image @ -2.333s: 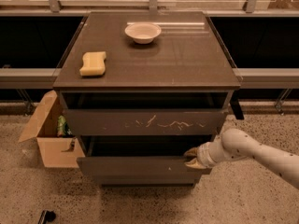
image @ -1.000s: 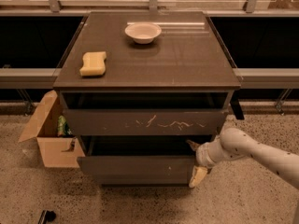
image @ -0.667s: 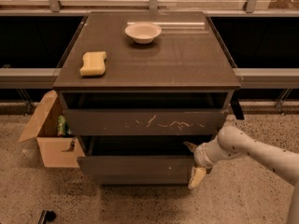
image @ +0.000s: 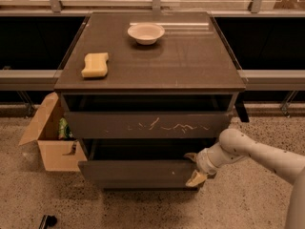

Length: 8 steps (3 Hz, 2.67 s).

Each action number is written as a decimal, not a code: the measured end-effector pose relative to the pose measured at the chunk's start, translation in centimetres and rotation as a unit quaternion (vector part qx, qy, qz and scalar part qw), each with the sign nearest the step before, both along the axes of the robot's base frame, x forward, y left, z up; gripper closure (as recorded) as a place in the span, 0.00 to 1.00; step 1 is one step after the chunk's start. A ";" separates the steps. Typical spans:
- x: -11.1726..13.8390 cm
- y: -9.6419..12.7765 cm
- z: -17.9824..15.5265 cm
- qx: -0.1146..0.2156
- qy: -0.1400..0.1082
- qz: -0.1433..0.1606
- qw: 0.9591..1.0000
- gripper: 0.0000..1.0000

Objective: Open middle drawer

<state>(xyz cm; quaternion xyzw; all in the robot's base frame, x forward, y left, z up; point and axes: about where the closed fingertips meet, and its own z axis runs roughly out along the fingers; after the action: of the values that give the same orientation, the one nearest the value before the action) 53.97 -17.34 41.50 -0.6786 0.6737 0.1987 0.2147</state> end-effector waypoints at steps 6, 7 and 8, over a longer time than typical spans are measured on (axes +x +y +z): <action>-5.9 1.1 1.5 0.041 0.035 0.016 0.998 0.74; -5.9 1.1 1.5 0.041 0.035 0.016 0.998 0.49; -5.9 1.1 1.5 0.041 0.035 0.016 0.998 0.27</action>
Offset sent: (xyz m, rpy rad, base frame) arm -0.0639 0.0101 0.0483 0.0052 0.0317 0.0623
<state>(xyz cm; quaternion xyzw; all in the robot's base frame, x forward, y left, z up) 48.11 -16.28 43.04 -0.6727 0.6612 0.2530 0.2152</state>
